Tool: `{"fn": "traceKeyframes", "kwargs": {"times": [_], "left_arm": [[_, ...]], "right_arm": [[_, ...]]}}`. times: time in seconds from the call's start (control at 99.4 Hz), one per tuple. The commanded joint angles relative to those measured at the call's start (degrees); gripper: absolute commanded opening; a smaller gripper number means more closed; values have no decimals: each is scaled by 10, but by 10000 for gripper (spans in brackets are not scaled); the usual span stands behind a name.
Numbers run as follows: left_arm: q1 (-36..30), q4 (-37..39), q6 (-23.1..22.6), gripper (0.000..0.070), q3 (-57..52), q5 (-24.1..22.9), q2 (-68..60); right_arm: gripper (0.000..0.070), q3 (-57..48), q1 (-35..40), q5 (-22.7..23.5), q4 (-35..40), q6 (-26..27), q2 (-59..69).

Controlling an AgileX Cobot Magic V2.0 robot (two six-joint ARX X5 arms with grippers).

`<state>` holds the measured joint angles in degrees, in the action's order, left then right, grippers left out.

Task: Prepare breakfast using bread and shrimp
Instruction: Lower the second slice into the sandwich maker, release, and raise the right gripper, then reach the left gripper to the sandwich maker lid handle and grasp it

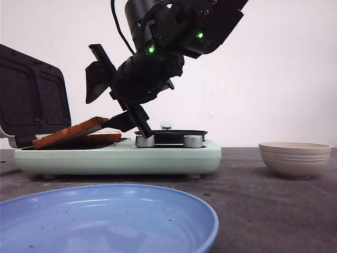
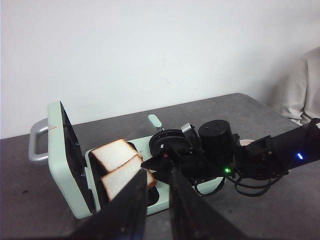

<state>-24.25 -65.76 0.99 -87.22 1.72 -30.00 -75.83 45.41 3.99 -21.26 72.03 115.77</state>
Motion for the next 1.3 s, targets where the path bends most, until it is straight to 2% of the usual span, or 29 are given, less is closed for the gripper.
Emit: {"fn": "traceKeyframes", "kwargs": {"times": [0.0,0.201,0.422,0.563,0.583,0.623,0.664,0.744,0.774,0.855,0.985,1.046,1.187,1.287], "left_arm": [[-3,7,-4,0,-11,2,-6],[-3,9,-3,0,-11,3,-6],[-3,9,-3,0,-11,3,-6],[-3,10,-3,0,-11,2,-6],[-3,10,-3,0,-11,2,-6],[-3,10,-4,0,-11,2,-6],[-3,10,-4,0,-11,2,-6],[-3,10,-6,0,-11,2,-6],[-3,11,-6,0,-11,2,-6],[-3,11,-6,0,-11,-2,-7],[-3,16,-6,0,-5,-5,-8],[-3,18,-5,0,2,-4,-8],[-3,27,-3,0,29,-4,-8],[-3,35,-1,0,50,-4,-8]], "right_arm": [[427,-16,9,5,-5,-4,11],[437,-16,4,7,28,-68,11],[490,-51,-10,20,134,-153,11],[488,-92,-14,23,141,-203,9],[480,-100,-15,26,142,-214,6],[418,-115,-18,32,149,-239,-1],[274,-134,-19,34,167,-275,-10],[45,-163,-23,31,210,-354,-35],[0,-171,-23,26,230,-378,-44],[0,-178,-24,-15,280,-414,-76],[0,-178,-24,-133,371,-468,-134],[0,-175,-24,-161,404,-503,-160],[1,-120,-24,-162,413,-573,-239],[1,-37,-24,-156,366,-582,-315]]}}
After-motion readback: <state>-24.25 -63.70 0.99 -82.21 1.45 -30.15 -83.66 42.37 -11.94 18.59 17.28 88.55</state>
